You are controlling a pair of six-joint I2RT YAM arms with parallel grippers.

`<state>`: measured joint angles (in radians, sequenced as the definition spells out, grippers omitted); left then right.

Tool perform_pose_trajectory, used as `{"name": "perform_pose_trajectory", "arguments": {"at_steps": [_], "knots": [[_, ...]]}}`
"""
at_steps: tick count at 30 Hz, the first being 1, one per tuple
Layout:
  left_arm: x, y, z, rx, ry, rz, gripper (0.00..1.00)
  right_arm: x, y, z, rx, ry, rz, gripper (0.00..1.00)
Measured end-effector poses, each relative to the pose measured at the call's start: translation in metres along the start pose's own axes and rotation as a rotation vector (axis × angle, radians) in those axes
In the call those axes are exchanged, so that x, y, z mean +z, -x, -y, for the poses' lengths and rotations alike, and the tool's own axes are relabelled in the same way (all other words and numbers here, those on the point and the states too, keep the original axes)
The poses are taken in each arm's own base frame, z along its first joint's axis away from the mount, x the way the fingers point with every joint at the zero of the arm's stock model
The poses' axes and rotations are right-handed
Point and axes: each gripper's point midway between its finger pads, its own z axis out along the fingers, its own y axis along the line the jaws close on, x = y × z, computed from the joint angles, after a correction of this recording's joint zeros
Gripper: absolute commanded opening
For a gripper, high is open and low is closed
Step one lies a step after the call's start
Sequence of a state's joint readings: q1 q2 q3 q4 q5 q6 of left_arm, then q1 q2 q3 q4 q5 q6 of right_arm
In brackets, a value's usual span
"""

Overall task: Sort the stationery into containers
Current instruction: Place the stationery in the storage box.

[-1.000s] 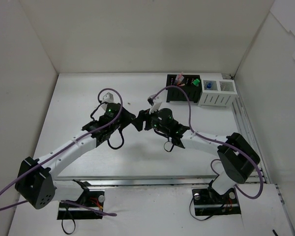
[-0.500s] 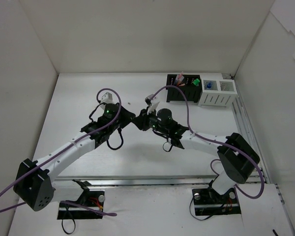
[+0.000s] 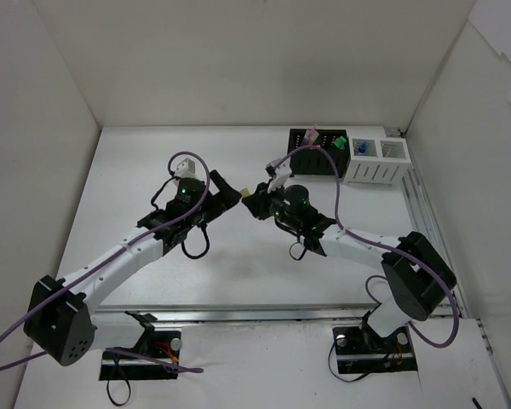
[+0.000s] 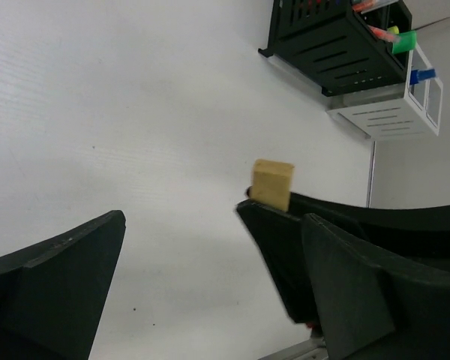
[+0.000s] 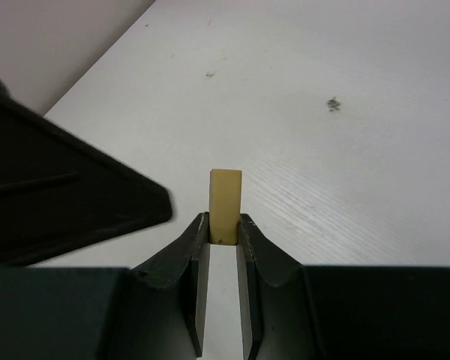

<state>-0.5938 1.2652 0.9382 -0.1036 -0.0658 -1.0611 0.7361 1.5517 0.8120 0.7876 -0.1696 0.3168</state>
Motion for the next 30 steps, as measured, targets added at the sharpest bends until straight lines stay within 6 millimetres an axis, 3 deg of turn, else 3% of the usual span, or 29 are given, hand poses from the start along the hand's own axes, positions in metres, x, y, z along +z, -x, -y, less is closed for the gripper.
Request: {"name": "perform_pose_trajectory", "arguments": {"at_steps": [2, 6, 10, 15, 17, 20, 24, 30], "knots": [[-0.001, 0.006, -0.007, 0.008, 0.015, 0.006, 1.0, -0.004, 0.005, 0.021, 0.013, -0.047, 0.012, 0.0], [-0.008, 0.039, -0.034, 0.024, 0.078, 0.066, 0.99, -0.025, 0.02, 0.09, 0.033, -0.259, -0.01, 0.0], [-0.033, 0.087, -0.071, 0.03, 0.147, 0.199, 0.99, -0.06, 0.065, 0.164, 0.031, -0.548, -0.014, 0.0], [-0.068, 0.111, -0.124, 0.05, 0.284, 0.313, 0.99, -0.138, 0.145, 0.258, 0.081, -0.873, 0.056, 0.0], [-0.077, 0.116, -0.142, 0.052, 0.343, 0.334, 0.99, -0.175, 0.166, 0.291, 0.118, -0.976, 0.062, 0.0], [-0.085, 0.119, -0.165, 0.048, 0.416, 0.346, 1.0, -0.212, 0.186, 0.331, 0.164, -1.084, 0.056, 0.0], [-0.09, 0.117, -0.192, 0.041, 0.501, 0.334, 0.99, -0.231, 0.181, 0.375, 0.215, -1.15, -0.042, 0.0], [-0.09, 0.117, -0.208, 0.041, 0.55, 0.31, 1.0, -0.232, 0.137, 0.427, 0.271, -1.191, -0.218, 0.01]]}}
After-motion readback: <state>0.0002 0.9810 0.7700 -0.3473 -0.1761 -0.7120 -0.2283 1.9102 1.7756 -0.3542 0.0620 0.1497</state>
